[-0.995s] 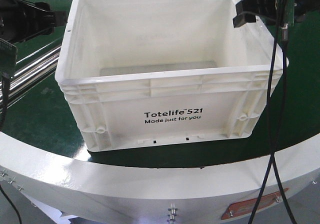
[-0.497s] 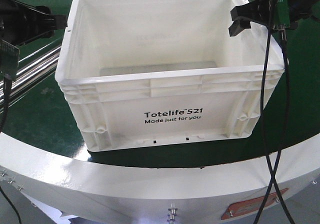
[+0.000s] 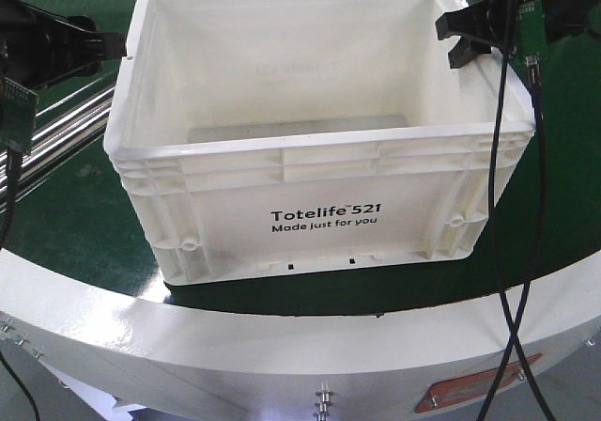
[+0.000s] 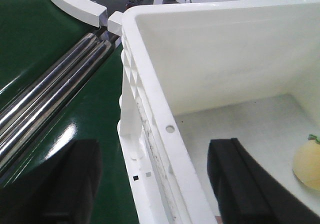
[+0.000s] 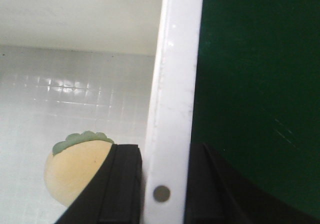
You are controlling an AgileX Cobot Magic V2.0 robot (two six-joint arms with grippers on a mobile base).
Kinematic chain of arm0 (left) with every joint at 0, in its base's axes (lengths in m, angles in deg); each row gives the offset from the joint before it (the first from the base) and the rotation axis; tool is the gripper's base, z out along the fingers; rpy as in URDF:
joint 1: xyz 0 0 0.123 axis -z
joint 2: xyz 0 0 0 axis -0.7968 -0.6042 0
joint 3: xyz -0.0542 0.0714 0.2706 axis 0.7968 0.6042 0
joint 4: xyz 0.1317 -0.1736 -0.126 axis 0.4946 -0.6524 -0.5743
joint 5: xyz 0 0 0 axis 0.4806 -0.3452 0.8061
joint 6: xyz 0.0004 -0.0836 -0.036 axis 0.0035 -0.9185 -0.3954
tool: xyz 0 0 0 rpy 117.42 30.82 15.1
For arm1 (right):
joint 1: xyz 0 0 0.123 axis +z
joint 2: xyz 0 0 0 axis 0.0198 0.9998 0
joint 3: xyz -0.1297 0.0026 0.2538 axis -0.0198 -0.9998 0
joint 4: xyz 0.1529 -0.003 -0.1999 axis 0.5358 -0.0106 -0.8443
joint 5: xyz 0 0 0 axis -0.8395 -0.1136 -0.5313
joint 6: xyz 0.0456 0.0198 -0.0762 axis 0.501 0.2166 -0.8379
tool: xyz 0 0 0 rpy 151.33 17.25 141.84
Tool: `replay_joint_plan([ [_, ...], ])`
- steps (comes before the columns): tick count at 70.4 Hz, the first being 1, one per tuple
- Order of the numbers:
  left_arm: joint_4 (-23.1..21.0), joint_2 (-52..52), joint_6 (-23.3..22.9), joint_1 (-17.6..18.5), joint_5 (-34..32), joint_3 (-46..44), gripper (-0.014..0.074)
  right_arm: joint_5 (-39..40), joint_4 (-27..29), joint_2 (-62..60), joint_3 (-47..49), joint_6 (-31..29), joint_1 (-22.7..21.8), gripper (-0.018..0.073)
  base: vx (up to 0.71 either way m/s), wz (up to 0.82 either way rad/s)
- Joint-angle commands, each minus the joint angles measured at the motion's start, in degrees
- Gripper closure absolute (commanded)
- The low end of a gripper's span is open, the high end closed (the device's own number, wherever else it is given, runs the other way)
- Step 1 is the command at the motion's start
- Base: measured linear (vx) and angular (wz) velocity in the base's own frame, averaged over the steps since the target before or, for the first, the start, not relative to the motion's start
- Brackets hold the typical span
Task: Place moving items into box and shelve
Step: 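Move both grippers down onto the tote's side rims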
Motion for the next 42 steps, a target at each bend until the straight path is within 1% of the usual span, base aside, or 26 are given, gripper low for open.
replay_joint_plan([
  [1,-0.41,1.54,-0.3,-0.18,-3.63,-2.04,0.0027,1.96,0.8,-2.09,1.94,-0.62,-0.16,0.046,0.0,0.0],
  [4,-0.41,1.54,-0.3,-0.18,-3.58,-2.04,0.0027,1.4,0.74,-1.63,1.94,-0.63,-0.16,0.049,0.0,0.0],
  [8,-0.41,1.54,-0.3,-0.18,-3.58,-2.04,0.0027,0.47,0.68,-0.74,1.94,-0.63,-0.16,0.0503,0.0,0.0],
  [17,-0.41,1.54,-0.3,-0.18,-3.58,-2.04,0.0027,-1.36,0.75,0.87,1.94,-0.63,-0.16,0.0502,0.0,0.0],
  [42,-0.41,1.54,-0.25,-0.18,-4.21,-2.04,0.0027,-1.76,0.75,1.23,1.94,-0.83,-0.16,0.0502,0.0,0.0],
])
